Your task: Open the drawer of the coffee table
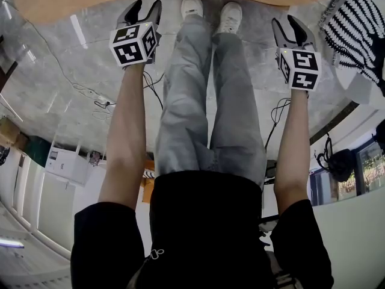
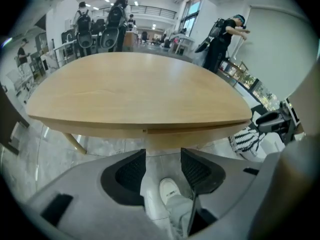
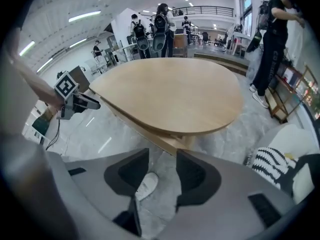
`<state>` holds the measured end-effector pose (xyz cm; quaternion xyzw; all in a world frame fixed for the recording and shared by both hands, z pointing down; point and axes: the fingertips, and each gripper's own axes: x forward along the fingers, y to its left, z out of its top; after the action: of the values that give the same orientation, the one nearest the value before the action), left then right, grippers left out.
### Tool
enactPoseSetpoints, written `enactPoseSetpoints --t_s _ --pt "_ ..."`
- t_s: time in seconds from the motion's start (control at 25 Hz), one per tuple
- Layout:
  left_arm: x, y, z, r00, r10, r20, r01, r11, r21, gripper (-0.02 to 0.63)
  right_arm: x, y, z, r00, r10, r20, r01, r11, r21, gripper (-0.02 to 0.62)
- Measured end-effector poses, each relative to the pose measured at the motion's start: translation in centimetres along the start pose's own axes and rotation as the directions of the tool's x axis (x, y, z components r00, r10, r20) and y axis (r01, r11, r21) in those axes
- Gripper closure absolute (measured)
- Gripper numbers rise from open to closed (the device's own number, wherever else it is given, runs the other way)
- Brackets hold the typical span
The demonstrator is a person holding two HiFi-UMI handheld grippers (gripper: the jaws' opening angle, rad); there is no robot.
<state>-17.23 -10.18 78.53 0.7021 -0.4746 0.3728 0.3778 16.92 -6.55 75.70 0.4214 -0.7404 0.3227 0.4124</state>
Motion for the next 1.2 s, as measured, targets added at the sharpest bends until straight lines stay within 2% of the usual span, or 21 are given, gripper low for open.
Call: enactPoseSetpoints --t_s 0.12,0.16,0.36,0.68,0.96,1.2 --pt "0.9 -0.1 0.0 0.999 0.014 -0.036 -0.010 0.993 0.116 0.400 0.7 -1.0 -0.1 1.000 -0.019 -0.021 0.019 0.999 -0.039 0.448" --pt "1.1 0.0 0.1 0.999 0.018 -0.036 -0.013 0.992 0.128 0.399 0.9 -1.3 -0.1 0.999 -0.022 -0.025 0.021 0.999 -0.048 0.448" --pt "1.9 0.8 1.2 1.000 0.013 -0.012 -0.012 0.998 0.067 0.396 1.8 -2.5 0.1 0.999 -0.023 -0.044 0.020 0.997 -0.078 0.448" --pt "2.8 0.5 1.6 0.998 -0.050 -0.028 0.054 0.986 0.157 0.396 3.1 -3.1 0.3 0.998 -0.004 -0.064 -0.003 0.993 -0.115 0.448" --pt "2.9 0.3 1.7 0.993 -0.112 -0.022 0.114 0.982 0.150 0.397 3.5 -2.7 0.6 0.997 0.027 -0.078 -0.038 0.988 -0.149 0.448" --pt "2.7 0.5 1.7 0.992 -0.125 -0.029 0.128 0.981 0.143 0.397 4.5 -2.4 0.4 0.992 0.025 -0.126 -0.052 0.976 -0.212 0.443"
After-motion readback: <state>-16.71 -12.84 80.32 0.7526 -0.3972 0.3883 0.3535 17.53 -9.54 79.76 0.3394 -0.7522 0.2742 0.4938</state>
